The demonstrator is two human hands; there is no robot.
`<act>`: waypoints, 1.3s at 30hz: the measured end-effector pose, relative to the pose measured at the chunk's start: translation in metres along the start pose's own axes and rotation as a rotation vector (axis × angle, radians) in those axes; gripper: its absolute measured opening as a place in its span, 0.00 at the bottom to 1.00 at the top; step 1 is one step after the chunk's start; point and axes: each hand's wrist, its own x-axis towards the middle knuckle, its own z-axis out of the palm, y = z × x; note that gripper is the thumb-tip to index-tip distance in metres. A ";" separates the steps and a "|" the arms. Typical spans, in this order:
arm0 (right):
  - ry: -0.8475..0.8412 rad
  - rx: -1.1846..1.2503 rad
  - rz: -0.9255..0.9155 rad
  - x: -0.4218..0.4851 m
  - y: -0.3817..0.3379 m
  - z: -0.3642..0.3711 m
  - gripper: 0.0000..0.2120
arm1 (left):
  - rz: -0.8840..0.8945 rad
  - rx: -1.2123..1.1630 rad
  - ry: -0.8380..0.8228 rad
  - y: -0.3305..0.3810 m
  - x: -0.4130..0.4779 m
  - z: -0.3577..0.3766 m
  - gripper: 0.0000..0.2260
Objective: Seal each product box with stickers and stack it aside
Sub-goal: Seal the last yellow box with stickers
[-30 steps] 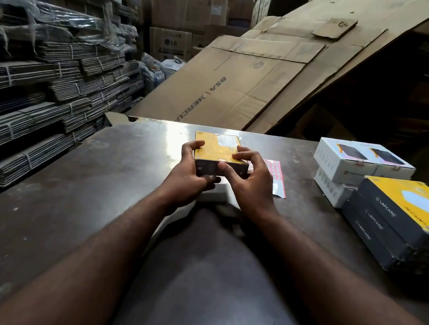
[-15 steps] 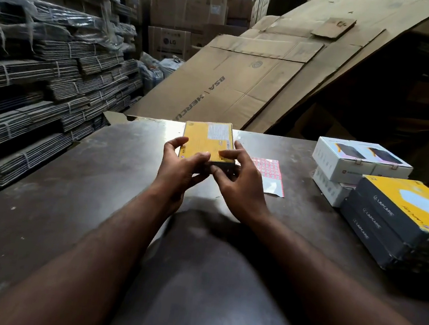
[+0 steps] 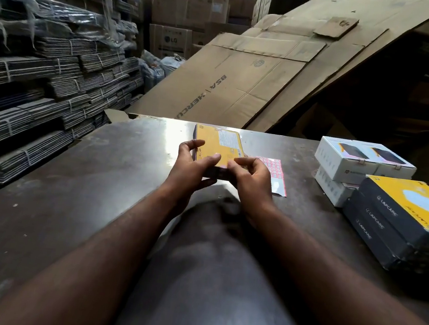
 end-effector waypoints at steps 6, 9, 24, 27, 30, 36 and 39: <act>-0.009 0.155 0.039 0.001 -0.003 -0.003 0.06 | 0.107 0.123 0.044 -0.007 0.000 -0.004 0.30; -0.057 0.139 -0.017 -0.004 -0.006 -0.003 0.04 | 0.208 0.339 0.080 -0.008 0.002 -0.009 0.32; 0.021 -0.292 -0.612 0.002 -0.012 -0.024 0.20 | 0.383 0.622 0.008 -0.004 0.007 -0.038 0.29; 0.071 -0.243 -0.600 0.000 -0.020 -0.025 0.18 | 0.497 0.759 0.088 0.000 0.006 -0.041 0.22; 0.058 -0.138 -0.491 -0.002 -0.023 -0.021 0.16 | 0.567 0.863 0.151 0.004 0.006 -0.042 0.18; 0.029 0.005 -0.212 0.001 -0.024 -0.021 0.16 | 0.319 0.669 0.039 0.002 0.007 -0.040 0.18; -0.102 -0.001 -0.104 0.006 -0.022 -0.029 0.17 | 0.248 0.610 0.053 0.002 0.008 -0.036 0.17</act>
